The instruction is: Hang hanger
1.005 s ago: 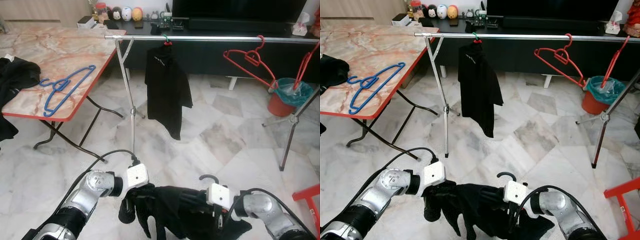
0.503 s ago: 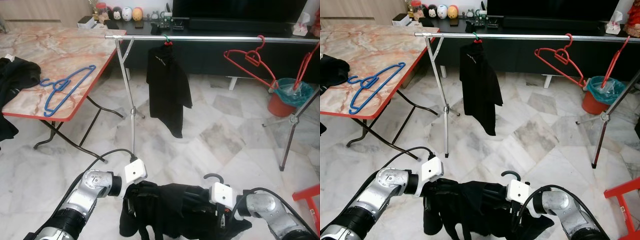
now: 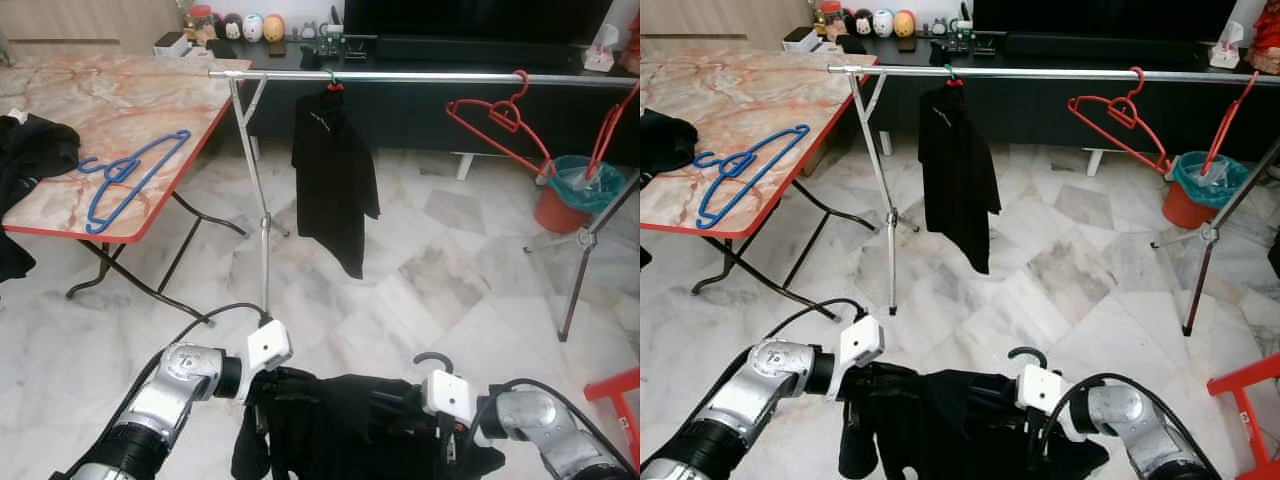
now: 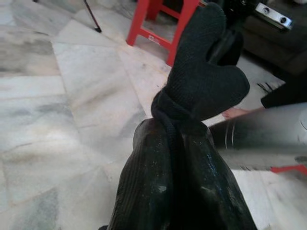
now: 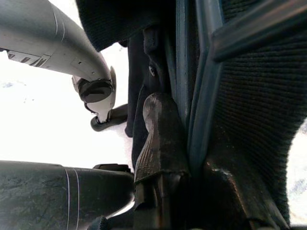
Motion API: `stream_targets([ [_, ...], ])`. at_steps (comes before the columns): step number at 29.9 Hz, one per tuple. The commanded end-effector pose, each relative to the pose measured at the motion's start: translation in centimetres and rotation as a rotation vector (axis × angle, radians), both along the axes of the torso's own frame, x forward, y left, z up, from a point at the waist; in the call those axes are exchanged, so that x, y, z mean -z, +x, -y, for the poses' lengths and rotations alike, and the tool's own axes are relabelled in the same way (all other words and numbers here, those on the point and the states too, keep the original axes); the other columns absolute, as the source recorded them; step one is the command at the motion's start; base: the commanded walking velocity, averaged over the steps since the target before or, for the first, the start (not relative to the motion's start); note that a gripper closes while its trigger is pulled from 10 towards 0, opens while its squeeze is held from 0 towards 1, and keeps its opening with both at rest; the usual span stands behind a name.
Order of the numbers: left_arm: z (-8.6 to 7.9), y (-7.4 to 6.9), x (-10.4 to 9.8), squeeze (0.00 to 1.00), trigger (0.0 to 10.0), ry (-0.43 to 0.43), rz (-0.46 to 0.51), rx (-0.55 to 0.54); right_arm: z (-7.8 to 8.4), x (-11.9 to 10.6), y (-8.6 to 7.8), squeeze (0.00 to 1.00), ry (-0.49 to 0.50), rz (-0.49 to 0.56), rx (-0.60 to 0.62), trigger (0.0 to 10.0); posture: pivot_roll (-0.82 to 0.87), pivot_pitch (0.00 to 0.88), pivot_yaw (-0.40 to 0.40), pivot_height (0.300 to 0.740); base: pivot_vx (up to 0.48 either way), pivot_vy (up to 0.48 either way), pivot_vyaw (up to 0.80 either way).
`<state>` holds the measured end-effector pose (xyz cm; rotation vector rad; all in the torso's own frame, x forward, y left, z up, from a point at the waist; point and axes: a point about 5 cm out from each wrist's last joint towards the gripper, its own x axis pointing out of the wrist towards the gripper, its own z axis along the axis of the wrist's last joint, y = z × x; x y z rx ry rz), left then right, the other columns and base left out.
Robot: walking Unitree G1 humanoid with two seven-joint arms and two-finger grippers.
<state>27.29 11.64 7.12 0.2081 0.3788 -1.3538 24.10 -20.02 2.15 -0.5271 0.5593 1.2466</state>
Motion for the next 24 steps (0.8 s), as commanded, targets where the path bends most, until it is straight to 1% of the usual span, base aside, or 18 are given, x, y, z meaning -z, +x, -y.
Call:
stream_targets([
  [1, 3.3, 0.4, -3.2, 0.0, 10.0, -0.175, 0.116, 0.071, -2.6, 0.7, -0.9, 0.0, 0.025, -0.034, -0.118, 0.0, -0.03, 0.057, 0.001, 0.74, 0.0, 0.0, 0.0],
  [3, 3.4, 0.4, -3.1, 0.0, 10.0, -0.174, 0.117, 0.074, -2.6, 0.7, -0.9, 0.0, 0.026, -0.035, -0.118, 0.0, -0.03, 0.057, 0.001, 0.74, 0.0, 0.0, 0.0],
  [4, 3.4, 0.2, -3.1, 0.0, 10.0, -0.174, 0.101, 0.086, -2.6, 0.7, -0.9, 0.0, 0.026, -0.035, -0.118, 0.0, -0.03, 0.057, 0.001, 0.74, 0.0, 0.0, 0.0],
  [5, 3.5, 0.2, -3.1, 0.55, 10.0, -0.173, 0.101, 0.088, -2.6, 0.7, -0.9, 0.0, 0.025, -0.035, -0.118, 0.0, -0.03, 0.056, 0.001, 0.74, 0.0, 0.0, 0.0],
  [6, 3.5, 0.2, -3.1, 0.55, 10.0, -0.173, 0.101, 0.088, -2.6, 0.7, -0.9, 0.0, 0.025, -0.035, -0.118, 0.0, -0.03, 0.056, 0.001, 0.74, 0.0, 0.0, 0.0],
  [7, 3.5, 0.1, -3.1, 1.0, 10.0, -0.178, 0.093, 0.085, -2.6, 0.7, -0.9, 0.0, 0.025, -0.036, -0.118, 0.0, -0.03, 0.056, 0.001, 0.74, 0.0, 0.0, 0.0],
  [16, 3.8, -0.2, -3.3, 1.0, 10.0, -0.198, 0.072, 0.099, -2.6, 0.6, -1.0, 0.0, 0.025, -0.037, -0.118, 0.0, -0.03, 0.056, 0.0, 0.74, 0.0, 0.0, 0.0],
  [18, 3.8, -0.2, -3.3, 1.0, 10.0, -0.195, 0.075, 0.098, -2.6, 0.6, -1.0, 0.0, 0.025, -0.038, -0.118, 0.0, -0.03, 0.056, 0.0, 0.74, 0.0, 0.0, 0.0],
  [19, 3.7, -0.1, -3.4, 1.0, 10.0, -0.192, 0.096, 0.083, -2.6, 0.6, -1.0, 0.0, 0.023, -0.039, -0.12, 0.0, -0.03, 0.057, 0.001, 0.74, 0.0, 0.0, 0.0],
  [20, 3.5, 0.0, -3.4, 0.0, 10.0, -0.181, 0.117, 0.065, -2.6, 0.7, -1.0, 0.0, 0.022, -0.04, -0.12, 0.0, -0.03, 0.056, 0.0, 0.74, 0.0, 0.0, 0.0],
  [22, 3.2, 0.2, -3.3, 0.0, 10.0, -0.165, 0.121, 0.057, -2.6, 0.7, -1.0, 0.0, 0.021, -0.04, -0.119, 0.0, -0.03, 0.056, 0.0, 0.74, 0.0, 0.0, 0.0],
  [24, 2.4, 0.2, -3.1, 0.0, 10.0, -0.132, 0.117, 0.052, -2.4, 0.8, -1.1, 0.0, 0.01, -0.044, -0.117, 0.0, -0.03, 0.056, 0.0, 0.74, 0.0, 0.0, 0.0],
])
